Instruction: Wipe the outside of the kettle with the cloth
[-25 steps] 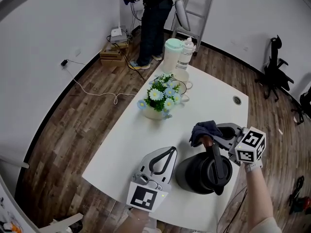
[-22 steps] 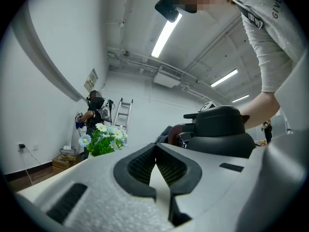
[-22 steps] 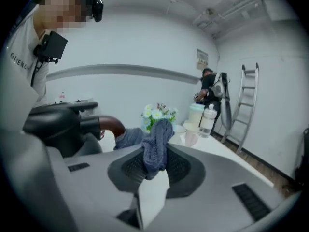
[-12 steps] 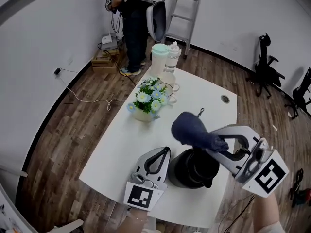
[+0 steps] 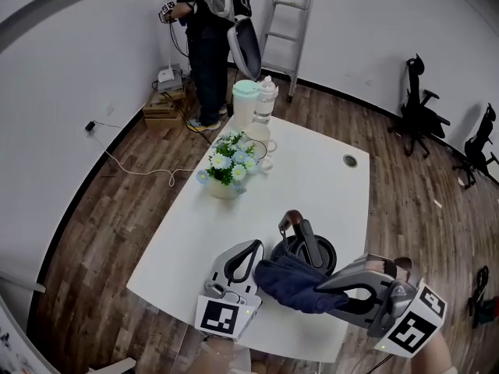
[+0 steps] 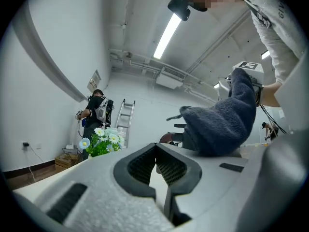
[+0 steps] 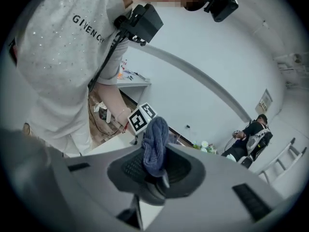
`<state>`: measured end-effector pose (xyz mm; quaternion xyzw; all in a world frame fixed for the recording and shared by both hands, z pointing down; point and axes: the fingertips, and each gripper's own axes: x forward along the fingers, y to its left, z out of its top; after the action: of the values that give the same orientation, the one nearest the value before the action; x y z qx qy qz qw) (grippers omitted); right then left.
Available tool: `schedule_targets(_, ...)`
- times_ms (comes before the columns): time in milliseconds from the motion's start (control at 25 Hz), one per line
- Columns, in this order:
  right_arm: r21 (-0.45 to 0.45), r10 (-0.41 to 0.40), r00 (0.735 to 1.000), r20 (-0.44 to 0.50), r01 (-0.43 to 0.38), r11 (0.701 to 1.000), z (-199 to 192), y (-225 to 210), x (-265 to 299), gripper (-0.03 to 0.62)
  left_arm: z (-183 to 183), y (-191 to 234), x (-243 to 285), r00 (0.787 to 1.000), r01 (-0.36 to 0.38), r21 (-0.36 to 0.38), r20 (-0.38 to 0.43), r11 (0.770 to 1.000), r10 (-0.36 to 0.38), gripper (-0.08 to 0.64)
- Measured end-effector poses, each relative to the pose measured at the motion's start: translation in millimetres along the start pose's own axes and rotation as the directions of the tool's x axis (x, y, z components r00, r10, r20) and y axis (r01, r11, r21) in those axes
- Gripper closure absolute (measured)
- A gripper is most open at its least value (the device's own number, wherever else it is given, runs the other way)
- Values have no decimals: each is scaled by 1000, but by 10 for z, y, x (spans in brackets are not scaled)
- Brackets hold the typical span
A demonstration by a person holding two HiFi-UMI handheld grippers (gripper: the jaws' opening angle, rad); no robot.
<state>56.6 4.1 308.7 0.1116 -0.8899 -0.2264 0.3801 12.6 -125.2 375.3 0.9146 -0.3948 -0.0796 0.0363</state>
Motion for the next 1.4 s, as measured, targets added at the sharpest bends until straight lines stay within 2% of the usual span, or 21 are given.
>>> schedule_targets(200, 74, -40, 999, -27, 42, 996, -203, 85, -275, 529, 30, -39, -16, 1000, -8, 10, -5, 1000, 8, 552)
schedule_targets(320, 121, -71, 997, -44, 76, 990, -352, 99, -443, 529, 17, -34, -15, 999, -20, 53, -40, 998, 22, 552)
schedule_targets(400, 152, -113, 993, -37, 118, 981, -398, 56, -585, 529, 13, -81, 4, 999, -11, 60, -45, 998, 13, 552)
schedule_targets(480, 201, -203, 979, -8, 200, 959, -410, -73, -771, 529, 15, -138, 31, 999, 0, 61, -45, 998, 3, 552)
schedule_targets(520, 237, -275, 961, 15, 264, 935, -414, -186, -877, 529, 11, -160, 41, 999, 3, 60, -47, 998, 0, 552)
schedule_targets(560, 280, -363, 931, 40, 339, 898, -416, -328, -983, 529, 10, -183, 46, 999, 7, 54, -46, 999, -4, 552)
schedule_targets(640, 363, -539, 840, 64, 484, 797, -448, -630, -1169, 529, 20, -245, 48, 999, 24, 34, -30, 999, -23, 552)
schedule_targets(720, 425, -673, 739, 47, 595, 683, -544, -902, -1278, 529, 51, -285, 55, 999, 38, 31, -18, 999, -37, 552)
schedule_targets(800, 502, -752, 659, 29, 641, 581, -681, -1084, -1265, 529, 69, -250, 49, 999, 27, 56, -25, 998, -26, 552)
schedule_targets(840, 550, -771, 637, 25, 635, 543, -755, -1131, -1203, 529, 58, -219, 36, 999, 20, 69, -30, 997, -18, 552)
schedule_targets(880, 598, -774, 633, 22, 612, 517, -828, -1144, -1103, 529, 44, -194, 21, 999, 15, 74, -32, 997, -13, 552)
schedule_targets(920, 644, -760, 650, 16, 574, 505, -900, -1121, -969, 529, 34, -175, 8, 999, 12, 74, -31, 997, -10, 552)
schedule_targets(1040, 731, -653, 758, -3, 447, 516, -1040, -845, -565, 529, 24, -143, -25, 1000, 6, 68, -25, 998, -4, 552)
schedule_targets(1120, 751, -596, 803, 5, 391, 532, -1010, -591, -459, 529, 20, -138, -46, 1000, 6, 64, -21, 998, -5, 552)
schedule_targets(1320, 790, -530, 848, 27, 306, 531, -831, -120, -428, 529, 6, -95, -110, 1000, -11, 53, -20, 999, 12, 552)
schedule_targets(1400, 793, -507, 860, 47, 277, 543, -713, 6, -418, 529, 9, -114, -132, 1000, -11, 59, -20, 998, 12, 552)
